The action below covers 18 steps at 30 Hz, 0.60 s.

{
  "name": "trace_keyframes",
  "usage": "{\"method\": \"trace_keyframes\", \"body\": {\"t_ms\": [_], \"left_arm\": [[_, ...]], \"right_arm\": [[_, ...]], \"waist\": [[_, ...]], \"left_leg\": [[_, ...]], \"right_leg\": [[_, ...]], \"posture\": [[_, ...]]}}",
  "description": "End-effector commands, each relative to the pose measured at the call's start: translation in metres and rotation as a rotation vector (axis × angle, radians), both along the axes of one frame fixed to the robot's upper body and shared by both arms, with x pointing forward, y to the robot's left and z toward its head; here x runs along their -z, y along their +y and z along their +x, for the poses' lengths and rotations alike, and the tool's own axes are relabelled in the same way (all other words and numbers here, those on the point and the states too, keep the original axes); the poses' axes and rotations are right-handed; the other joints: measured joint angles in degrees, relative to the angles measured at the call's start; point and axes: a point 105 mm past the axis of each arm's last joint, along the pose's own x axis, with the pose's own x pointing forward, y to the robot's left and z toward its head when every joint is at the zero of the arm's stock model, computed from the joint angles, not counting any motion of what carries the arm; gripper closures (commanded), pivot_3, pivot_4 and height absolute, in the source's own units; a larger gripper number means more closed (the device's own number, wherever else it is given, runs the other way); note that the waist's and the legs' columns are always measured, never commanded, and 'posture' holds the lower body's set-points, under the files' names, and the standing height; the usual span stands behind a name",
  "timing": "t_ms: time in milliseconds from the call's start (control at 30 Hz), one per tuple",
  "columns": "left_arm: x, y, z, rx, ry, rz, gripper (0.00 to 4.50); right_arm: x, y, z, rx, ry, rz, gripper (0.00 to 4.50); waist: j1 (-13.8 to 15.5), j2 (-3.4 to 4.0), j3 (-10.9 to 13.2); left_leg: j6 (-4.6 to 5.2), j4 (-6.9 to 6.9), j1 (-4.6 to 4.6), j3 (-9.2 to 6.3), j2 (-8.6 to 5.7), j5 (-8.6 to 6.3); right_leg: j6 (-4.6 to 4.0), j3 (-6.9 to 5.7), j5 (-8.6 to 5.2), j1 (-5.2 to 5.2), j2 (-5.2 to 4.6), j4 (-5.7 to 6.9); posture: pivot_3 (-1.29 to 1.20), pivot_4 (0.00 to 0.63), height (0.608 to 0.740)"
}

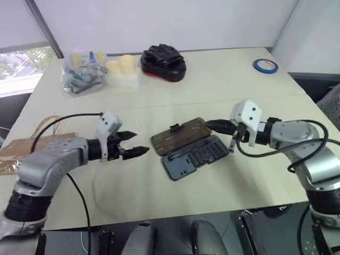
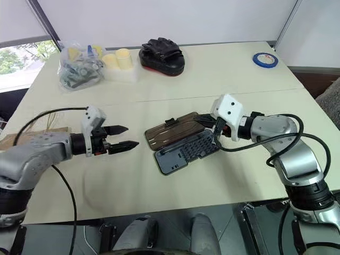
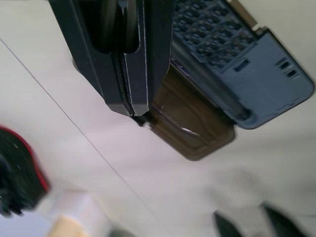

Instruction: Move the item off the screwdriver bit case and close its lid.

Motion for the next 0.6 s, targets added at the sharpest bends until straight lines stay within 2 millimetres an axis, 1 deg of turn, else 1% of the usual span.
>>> {"method": "trace_keyframes", "body": {"t_ms": [33,67,100,133,167,233,300,400,500,600], "left_arm": [[-0.006,-0.007,0.004,0.075,-0.082,0.025,0.00],[-0.005,-0.010,0.005,0.082,-0.088,0.020,0.00],[-0.006,-0.012,0.005,0.093,-0.093,0.011,0.00],[-0.007,-0.016,0.005,0.111,-0.096,0.000,0.00],[-0.008,-0.020,0.004,0.127,-0.100,-0.006,0.00],[-0.009,-0.024,0.003,0.150,-0.110,-0.009,0.00],[-0.009,-0.027,0.002,0.174,-0.113,-0.016,0.00],[-0.012,-0.032,0.001,0.202,-0.123,-0.027,0.00],[-0.014,-0.035,0.002,0.204,-0.135,-0.030,0.00],[-0.012,-0.036,0.002,0.200,-0.138,-0.032,0.00]], "right_arm": [[-0.004,-0.002,0.009,0.040,-0.001,-0.007,3.15],[-0.003,-0.002,0.012,0.049,0.004,-0.008,2.71],[-0.002,-0.002,0.015,0.058,0.009,-0.008,2.19],[-0.001,-0.002,0.019,0.071,0.020,-0.004,1.56],[-0.001,-0.002,0.022,0.082,0.029,0.001,1.11],[0.000,-0.002,0.028,0.102,0.047,0.015,0.06],[0.000,-0.001,0.034,0.121,0.059,0.024,0.02],[0.000,0.002,0.052,0.197,0.096,0.075,0.02],[-0.001,0.005,0.076,0.306,0.105,0.102,0.02],[0.005,0.007,0.099,0.416,0.138,0.100,0.02]], "waist": [[0.0,0.00,0.0],[0.0,0.00,0.0],[0.0,0.01,0.0],[0.0,0.00,0.0],[0.0,0.00,0.0],[-0.1,0.00,0.0],[-0.2,0.00,0.0],[-0.9,0.00,0.0],[-1.2,0.01,0.0],[-1.4,0.03,0.0]], "left_leg": [[0.00,0.00,0.00,0.00,0.00,0.00],[0.01,0.00,-0.01,-0.01,0.00,0.00],[0.01,0.01,-0.02,-0.01,0.00,-0.01],[0.01,0.01,-0.02,-0.02,0.00,-0.01],[0.02,0.02,-0.02,-0.02,0.00,-0.01],[0.02,0.02,-0.02,-0.02,0.00,-0.01],[0.02,0.02,-0.02,-0.04,0.00,-0.01],[0.02,0.02,-0.02,-0.07,0.00,-0.01],[0.01,0.03,-0.01,-0.10,0.00,0.00],[0.01,-0.03,-0.03,-0.09,0.00,0.00]], "right_leg": [[0.00,0.00,0.00,0.00,0.00,0.00],[0.00,0.00,0.00,0.00,0.00,0.00],[0.00,0.00,0.00,0.00,0.00,-0.01],[0.00,0.00,0.00,-0.01,0.00,0.00],[0.01,0.00,0.00,0.00,0.00,0.00],[0.01,0.00,0.01,-0.01,0.00,0.01],[0.01,0.00,0.01,-0.02,0.00,0.02],[0.01,-0.01,0.01,-0.02,0.00,0.03],[0.01,-0.01,0.01,-0.03,0.00,0.07],[0.01,-0.01,0.01,-0.14,0.01,0.10]], "posture": [[0.00,0.150,0.740],[0.00,0.150,0.740],[0.00,0.150,0.740],[0.00,0.150,0.740],[0.00,0.150,0.740],[0.00,0.150,0.740],[0.00,0.150,0.740],[0.00,0.150,0.740],[0.00,0.150,0.740],[0.00,0.150,0.740]]}}
